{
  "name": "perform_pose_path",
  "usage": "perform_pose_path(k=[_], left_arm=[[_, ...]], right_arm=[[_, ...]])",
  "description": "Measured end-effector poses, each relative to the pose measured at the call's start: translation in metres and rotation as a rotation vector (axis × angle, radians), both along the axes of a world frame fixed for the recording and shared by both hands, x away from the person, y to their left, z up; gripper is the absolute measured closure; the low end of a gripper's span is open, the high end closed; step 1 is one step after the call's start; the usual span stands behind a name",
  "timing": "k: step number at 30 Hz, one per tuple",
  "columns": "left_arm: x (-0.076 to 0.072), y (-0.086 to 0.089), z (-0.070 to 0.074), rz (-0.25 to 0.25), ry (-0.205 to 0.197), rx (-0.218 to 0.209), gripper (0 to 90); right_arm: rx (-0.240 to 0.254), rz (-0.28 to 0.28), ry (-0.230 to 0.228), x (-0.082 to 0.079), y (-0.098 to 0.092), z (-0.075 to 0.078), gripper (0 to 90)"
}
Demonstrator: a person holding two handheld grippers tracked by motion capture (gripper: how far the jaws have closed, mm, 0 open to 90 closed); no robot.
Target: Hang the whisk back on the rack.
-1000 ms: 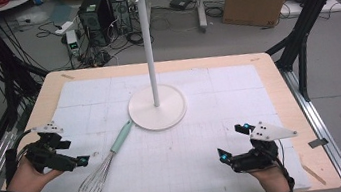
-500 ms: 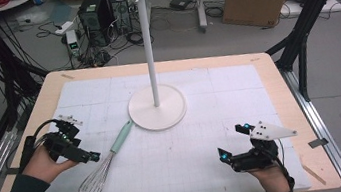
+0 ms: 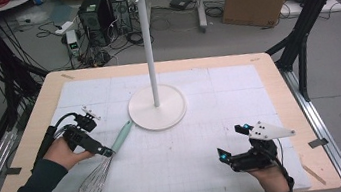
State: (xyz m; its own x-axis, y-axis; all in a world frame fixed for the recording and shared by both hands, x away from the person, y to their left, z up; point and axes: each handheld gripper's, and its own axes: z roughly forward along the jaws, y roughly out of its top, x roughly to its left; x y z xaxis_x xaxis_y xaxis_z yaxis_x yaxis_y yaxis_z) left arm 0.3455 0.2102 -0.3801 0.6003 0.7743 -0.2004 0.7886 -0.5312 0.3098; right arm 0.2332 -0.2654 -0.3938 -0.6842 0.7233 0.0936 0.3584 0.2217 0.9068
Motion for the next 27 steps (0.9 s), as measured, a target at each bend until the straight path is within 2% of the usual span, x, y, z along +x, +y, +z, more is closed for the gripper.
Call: perform_pose_path(k=[5,11,17,20,25,27], left_arm=[[0.01,-0.013,0.001,-0.003,0.03,0.014,6.5],[0.02,-0.023,-0.004,-0.016,0.066,0.003,12.4],[0.028,-0.027,-0.009,0.004,0.077,0.001,19.8],[0.031,-0.028,-0.012,0.008,0.089,0.003,20.4],[0.036,-0.03,-0.017,0.021,0.116,0.029,21.7],[0.038,-0.031,-0.019,0.021,0.126,0.033,25.1]], right_arm=[[-0.006,0.005,-0.001,0.0,0.002,0.0,0.6],[-0.008,0.007,0.002,-0.001,0.002,-0.001,0.6],[-0.01,0.007,0.005,-0.001,0.003,-0.002,0.6],[-0.012,0.007,0.003,0.0,0.003,-0.002,0.5],[-0.012,0.012,0.008,0.0,0.005,-0.004,0.6],[-0.021,0.017,0.013,0.0,0.006,-0.005,0.6]])
